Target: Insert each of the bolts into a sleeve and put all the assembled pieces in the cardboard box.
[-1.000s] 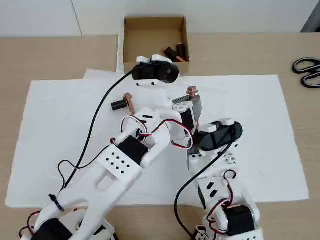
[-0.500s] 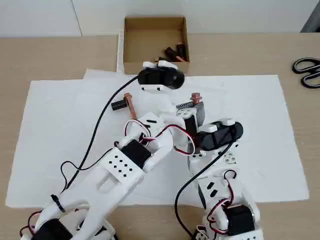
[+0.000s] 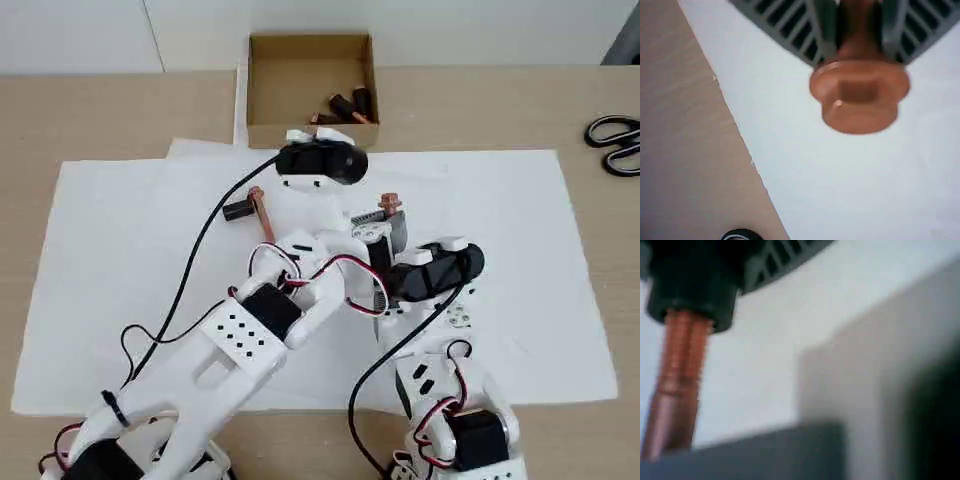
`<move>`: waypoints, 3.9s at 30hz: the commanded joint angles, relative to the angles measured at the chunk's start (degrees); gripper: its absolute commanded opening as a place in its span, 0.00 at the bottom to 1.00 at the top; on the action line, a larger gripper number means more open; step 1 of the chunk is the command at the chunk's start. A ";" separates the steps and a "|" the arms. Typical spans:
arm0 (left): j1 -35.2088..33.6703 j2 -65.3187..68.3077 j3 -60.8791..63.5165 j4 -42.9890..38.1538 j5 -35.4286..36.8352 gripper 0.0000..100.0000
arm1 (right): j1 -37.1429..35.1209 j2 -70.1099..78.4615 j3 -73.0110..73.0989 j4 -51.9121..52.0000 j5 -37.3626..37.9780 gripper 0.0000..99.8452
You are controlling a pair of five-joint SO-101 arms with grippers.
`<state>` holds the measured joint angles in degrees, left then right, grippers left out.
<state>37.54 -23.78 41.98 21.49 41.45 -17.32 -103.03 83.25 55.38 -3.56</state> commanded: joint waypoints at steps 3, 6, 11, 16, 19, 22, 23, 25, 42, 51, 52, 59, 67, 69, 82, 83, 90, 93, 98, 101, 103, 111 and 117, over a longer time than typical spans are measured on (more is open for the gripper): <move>0.26 -2.90 -0.04 1.76 0.18 0.00 | -0.13 -0.75 -0.26 -0.04 -0.44 0.00; 1.14 -2.99 -0.04 3.96 0.18 0.00 | -0.13 -0.75 -0.26 -0.04 -0.44 0.00; 3.52 -2.99 -0.13 4.84 0.18 0.00 | -0.13 -0.75 -0.26 -0.04 -0.35 0.00; 3.96 -2.99 -0.13 4.92 0.18 0.00 | -0.13 -0.75 -0.26 -0.04 -0.35 0.00; 4.04 -2.99 -0.40 6.33 0.18 0.00 | -0.13 -0.75 -0.26 -0.04 -0.26 0.00; 4.13 -2.99 -2.15 9.93 0.18 0.00 | -0.13 -0.75 -0.26 -0.13 -0.26 0.00; 4.13 -2.99 -2.77 11.16 0.18 0.01 | -0.13 -0.75 -0.26 -0.13 -0.26 0.00; 4.13 -2.99 -3.91 13.19 0.18 0.01 | -0.13 -0.75 -0.26 -0.13 -0.26 0.00; -0.44 -3.08 -9.10 22.42 0.26 0.28 | -0.04 -0.75 -0.26 -0.13 -0.26 0.00; -24.44 -3.08 -19.03 36.40 -7.12 0.28 | 0.04 -0.57 3.34 -1.89 -0.18 0.00; -30.07 -3.08 -20.35 37.63 -8.79 0.28 | 0.04 -0.22 4.13 -2.33 -0.18 0.00; -51.78 -2.55 -23.08 48.62 -24.62 0.28 | 1.98 0.22 -3.60 -5.32 6.07 0.00; -52.57 -2.46 -22.99 58.55 -29.63 0.28 | 7.43 25.54 -23.56 -15.78 10.81 0.00; -52.57 -2.55 -22.99 59.34 -29.63 0.28 | 7.43 36.18 -31.21 -18.15 10.73 0.00; -52.84 -2.64 -22.11 60.13 -29.89 0.28 | 5.93 103.87 -87.82 -20.44 10.64 0.00; -52.84 -2.64 -22.11 60.13 -29.89 0.28 | 5.67 107.91 -91.60 -20.44 10.64 0.00; -52.84 -2.64 -22.11 60.13 -29.89 0.28 | 2.95 130.07 -112.70 -20.44 10.81 0.00; -52.84 -2.55 -22.11 60.13 -29.89 0.28 | 2.15 137.63 -119.38 -20.97 10.90 0.00; -52.84 -2.64 -22.11 60.22 -29.89 0.28 | 1.80 149.76 -131.60 -20.97 10.90 0.00; -52.84 -2.73 -22.02 60.31 -29.89 0.28 | 2.07 156.09 -139.25 -20.79 10.90 0.00; -52.84 -2.81 -21.76 60.66 -29.89 0.28 | 2.07 159.69 -143.82 -20.53 10.90 0.00; -52.66 -2.90 -21.76 61.80 -29.89 0.28 | 1.98 168.57 -153.58 -20.53 10.90 0.01; -52.57 -2.90 -21.76 61.80 -29.98 0.28 | 1.89 170.07 -154.37 -20.53 10.90 0.18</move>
<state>-15.12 -24.75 21.67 83.12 11.91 -15.21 68.13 -67.25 36.48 6.73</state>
